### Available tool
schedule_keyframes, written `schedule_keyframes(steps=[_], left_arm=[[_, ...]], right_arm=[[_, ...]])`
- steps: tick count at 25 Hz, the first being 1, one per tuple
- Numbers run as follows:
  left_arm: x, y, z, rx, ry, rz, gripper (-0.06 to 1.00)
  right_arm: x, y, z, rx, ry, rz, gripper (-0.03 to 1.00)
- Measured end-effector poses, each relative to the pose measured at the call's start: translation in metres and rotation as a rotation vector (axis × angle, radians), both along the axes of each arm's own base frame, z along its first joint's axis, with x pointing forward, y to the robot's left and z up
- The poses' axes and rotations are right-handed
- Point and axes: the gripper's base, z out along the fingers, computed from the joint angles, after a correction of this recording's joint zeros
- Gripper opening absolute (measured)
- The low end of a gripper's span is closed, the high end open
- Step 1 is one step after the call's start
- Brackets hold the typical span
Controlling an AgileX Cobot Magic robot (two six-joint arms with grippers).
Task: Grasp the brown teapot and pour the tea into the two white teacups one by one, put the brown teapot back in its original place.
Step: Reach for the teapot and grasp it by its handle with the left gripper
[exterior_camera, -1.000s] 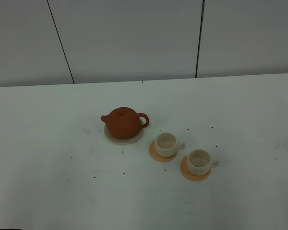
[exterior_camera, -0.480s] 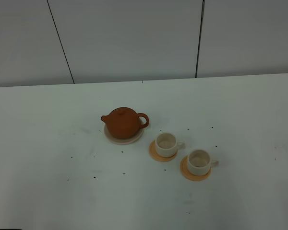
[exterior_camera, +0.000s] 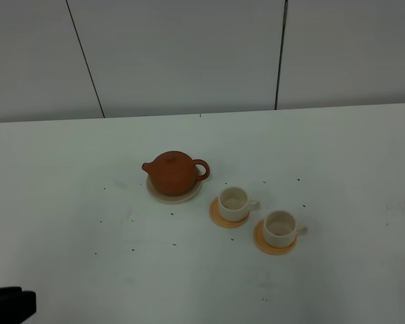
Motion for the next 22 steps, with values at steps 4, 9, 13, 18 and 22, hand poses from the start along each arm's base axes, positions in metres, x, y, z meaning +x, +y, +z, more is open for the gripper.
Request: schedule_keyframes(steps=[4,9,13,18,22], left_arm=[[0.022,0.003,-0.001,-0.05,-0.011,0.067,0.25],[0.069,0.002,0.0,-0.149,0.049,0.071,0.25],[0.122,0.0,0.002,-0.217,0.1,0.034,0.25],[0.187,-0.006,-0.003,-0.26,0.174,-0.057,0.25],[0.228,-0.028,-0.004,-0.254,0.204,-0.183,0.25]], right_arm=[[0.0,0.0,0.0,0.0,0.0,0.0,0.24],[0.0,0.0,0.0,0.0,0.0,0.0,0.24],[0.0,0.0,0.0,0.0,-0.001,0.0,0.24],[0.0,0.0,0.0,0.0,-0.001,0.0,0.24],[0.0,0.0,0.0,0.0,-0.001,0.0,0.24]])
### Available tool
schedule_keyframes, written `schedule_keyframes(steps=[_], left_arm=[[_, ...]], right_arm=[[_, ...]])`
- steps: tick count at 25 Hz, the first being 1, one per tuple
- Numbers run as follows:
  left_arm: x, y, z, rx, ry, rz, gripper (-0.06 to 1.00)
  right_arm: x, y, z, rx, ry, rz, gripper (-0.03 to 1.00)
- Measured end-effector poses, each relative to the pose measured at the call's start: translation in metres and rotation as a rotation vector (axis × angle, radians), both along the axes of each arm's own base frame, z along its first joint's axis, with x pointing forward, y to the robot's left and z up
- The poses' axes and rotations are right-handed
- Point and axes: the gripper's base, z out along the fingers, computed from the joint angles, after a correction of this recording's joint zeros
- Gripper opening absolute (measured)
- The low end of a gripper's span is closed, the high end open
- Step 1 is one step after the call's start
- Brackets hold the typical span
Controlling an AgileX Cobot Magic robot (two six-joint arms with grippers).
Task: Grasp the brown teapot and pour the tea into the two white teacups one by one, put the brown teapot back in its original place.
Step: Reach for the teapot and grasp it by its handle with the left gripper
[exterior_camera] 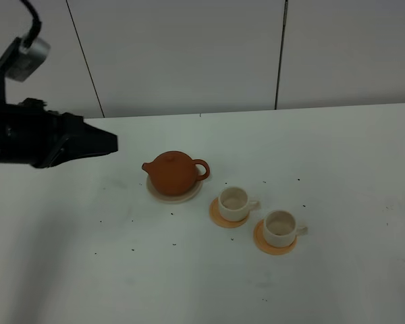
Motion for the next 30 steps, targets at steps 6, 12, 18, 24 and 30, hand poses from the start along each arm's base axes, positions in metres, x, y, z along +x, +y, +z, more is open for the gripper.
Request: schedule_keyframes(steps=[6,12,18,24,30], left_arm=[[0.034,-0.04,0.005,0.115,-0.052,-0.162,0.25],[0.046,-0.087,-0.01,0.363,-0.062,-0.259,0.25],[0.063,-0.126,-0.017,0.58,-0.2,-0.233,0.25],[0.08,-0.145,-0.03,0.669,-0.291,-0.213,0.25],[0.094,-0.153,-0.059,0.668,-0.301,-0.205,0.29]], right_arm=[[0.0,0.0,0.0,0.0,0.0,0.0,0.24],[0.0,0.0,0.0,0.0,0.0,0.0,0.24],[0.0,0.0,0.0,0.0,0.0,0.0,0.24],[0.0,0.0,0.0,0.001,-0.001,0.0,0.24],[0.0,0.0,0.0,0.001,-0.002,0.0,0.24]])
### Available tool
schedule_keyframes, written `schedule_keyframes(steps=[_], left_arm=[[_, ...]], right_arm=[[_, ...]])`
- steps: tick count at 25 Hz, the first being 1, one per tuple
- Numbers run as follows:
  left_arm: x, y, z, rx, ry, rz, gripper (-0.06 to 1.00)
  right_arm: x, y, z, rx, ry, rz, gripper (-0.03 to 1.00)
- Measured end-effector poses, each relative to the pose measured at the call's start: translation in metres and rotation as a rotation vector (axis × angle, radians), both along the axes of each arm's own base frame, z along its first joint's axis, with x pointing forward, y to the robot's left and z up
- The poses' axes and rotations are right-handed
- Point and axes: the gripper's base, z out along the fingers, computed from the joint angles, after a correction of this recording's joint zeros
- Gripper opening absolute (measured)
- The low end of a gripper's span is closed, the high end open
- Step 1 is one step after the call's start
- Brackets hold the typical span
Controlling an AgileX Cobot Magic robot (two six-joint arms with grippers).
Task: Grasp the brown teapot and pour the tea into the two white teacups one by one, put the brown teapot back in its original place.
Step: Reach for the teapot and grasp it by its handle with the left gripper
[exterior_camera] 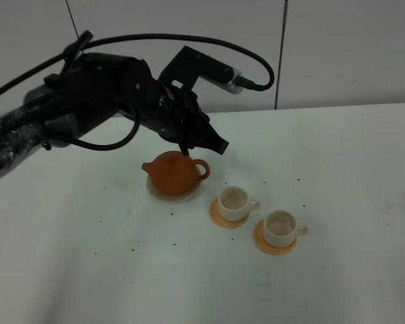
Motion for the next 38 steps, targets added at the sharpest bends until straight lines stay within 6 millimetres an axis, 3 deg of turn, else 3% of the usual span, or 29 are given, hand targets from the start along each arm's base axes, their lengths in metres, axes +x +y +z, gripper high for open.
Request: schedule_keyframes(steps=[8,14,33,38], left_arm=[[0.013,-0.006,-0.034,-0.004,-0.001,0.01,0.4],[0.02,-0.01,-0.052,-0.02,-0.012,0.028,0.41],[0.032,-0.016,-0.09,-0.054,-0.037,0.063,0.41],[0.034,-0.016,-0.089,-0.067,-0.058,0.065,0.41]], right_arm=[[0.0,0.0,0.0,0.0,0.0,0.0,0.24],[0.0,0.0,0.0,0.0,0.0,0.0,0.24],[0.0,0.0,0.0,0.003,-0.001,0.001,0.24],[0.0,0.0,0.0,0.003,-0.001,0.001,0.24]])
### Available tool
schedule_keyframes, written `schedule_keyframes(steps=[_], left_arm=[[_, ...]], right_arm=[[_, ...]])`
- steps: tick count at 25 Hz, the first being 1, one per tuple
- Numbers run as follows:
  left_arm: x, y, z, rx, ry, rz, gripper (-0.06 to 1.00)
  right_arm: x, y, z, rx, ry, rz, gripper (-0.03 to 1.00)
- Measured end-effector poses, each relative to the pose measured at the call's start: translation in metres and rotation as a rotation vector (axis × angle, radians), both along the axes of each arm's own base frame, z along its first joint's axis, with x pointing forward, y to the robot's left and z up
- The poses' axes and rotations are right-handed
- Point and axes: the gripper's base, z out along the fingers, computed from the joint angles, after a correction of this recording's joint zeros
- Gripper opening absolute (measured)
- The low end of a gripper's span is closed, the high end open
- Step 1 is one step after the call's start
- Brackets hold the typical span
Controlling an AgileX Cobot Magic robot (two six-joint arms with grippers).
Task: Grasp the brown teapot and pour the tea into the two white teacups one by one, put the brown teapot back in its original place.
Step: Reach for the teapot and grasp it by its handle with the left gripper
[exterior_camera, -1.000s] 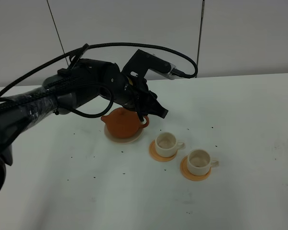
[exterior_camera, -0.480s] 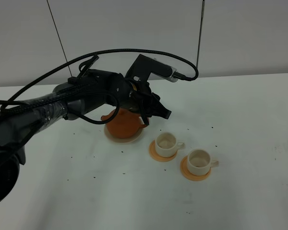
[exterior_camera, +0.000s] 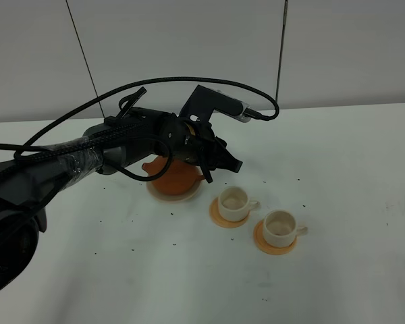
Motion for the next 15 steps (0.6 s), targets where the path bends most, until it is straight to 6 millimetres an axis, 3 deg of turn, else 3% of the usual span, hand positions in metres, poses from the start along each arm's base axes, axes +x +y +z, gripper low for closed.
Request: schedule_keyframes(steps=[15], left_arm=[[0.0001,0.0,0.0001,-0.001,0.0,0.001,0.41]], right_arm=[[0.0,0.0,0.0,0.0,0.0,0.0,0.24]])
